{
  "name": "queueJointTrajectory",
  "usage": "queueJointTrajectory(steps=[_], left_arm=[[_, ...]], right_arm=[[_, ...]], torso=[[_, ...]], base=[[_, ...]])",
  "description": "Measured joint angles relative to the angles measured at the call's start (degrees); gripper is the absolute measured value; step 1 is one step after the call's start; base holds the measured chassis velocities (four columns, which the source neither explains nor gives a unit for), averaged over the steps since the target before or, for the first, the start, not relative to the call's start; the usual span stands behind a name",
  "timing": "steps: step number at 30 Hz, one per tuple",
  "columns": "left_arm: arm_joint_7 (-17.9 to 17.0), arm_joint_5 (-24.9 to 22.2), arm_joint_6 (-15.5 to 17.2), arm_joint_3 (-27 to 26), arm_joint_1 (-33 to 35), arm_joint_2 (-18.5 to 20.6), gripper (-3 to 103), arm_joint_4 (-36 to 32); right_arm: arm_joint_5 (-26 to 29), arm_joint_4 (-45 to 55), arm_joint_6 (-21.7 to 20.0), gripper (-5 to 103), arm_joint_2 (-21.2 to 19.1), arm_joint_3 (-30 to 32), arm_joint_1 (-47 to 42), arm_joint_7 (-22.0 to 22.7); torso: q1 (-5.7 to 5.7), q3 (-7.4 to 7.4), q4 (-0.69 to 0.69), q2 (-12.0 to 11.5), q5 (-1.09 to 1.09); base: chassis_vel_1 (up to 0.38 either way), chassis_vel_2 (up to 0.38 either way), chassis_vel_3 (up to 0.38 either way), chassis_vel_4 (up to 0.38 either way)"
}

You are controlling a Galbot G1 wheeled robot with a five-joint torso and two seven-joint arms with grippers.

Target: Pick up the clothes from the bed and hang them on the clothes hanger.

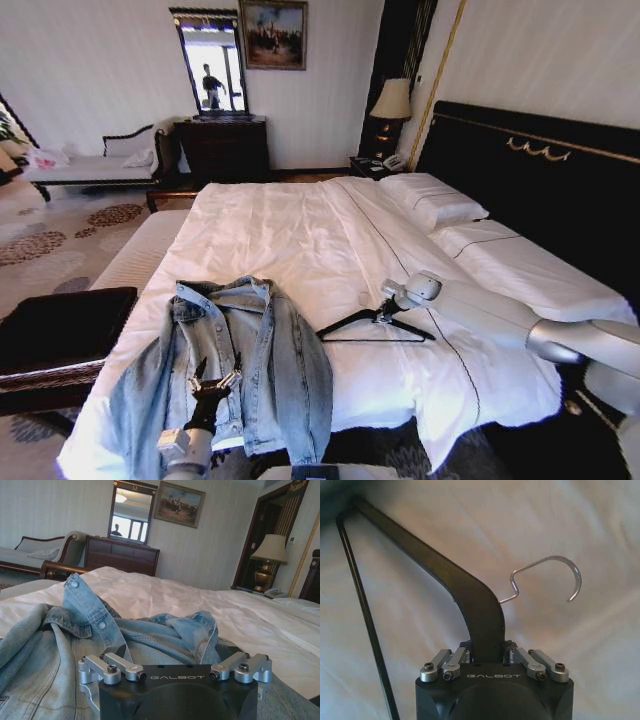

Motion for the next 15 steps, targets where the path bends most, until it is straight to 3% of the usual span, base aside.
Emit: queueJointTrajectory(steps=[7, 10, 15], left_arm=[[0.0, 0.2, 0.0, 0.1, 0.3, -0.1, 100, -0.4], [-0.1, 0.2, 0.0, -0.1, 0.6, -0.2, 100, -0.6], [-0.2, 0.4, 0.0, -0.2, 1.0, -0.2, 100, -1.1]], right_arm=[[-1.4, 1.4, 0.7, 28, 0.6, 1.6, 0.6, 0.3], [-3.1, 2.4, 2.0, 28, 0.8, 5.6, -0.3, 1.4], [-10.3, 3.0, 5.6, 28, 0.2, 11.2, -1.8, 5.3]], torso=[[0.00, 0.00, 0.00, 0.0, -0.02], [0.00, 0.00, -0.02, 0.0, 0.00], [0.00, 0.00, 0.01, 0.0, -0.02]], base=[[0.000, 0.000, 0.000, 0.000], [0.000, 0.000, 0.000, 0.000], [0.000, 0.000, 0.000, 0.000]])
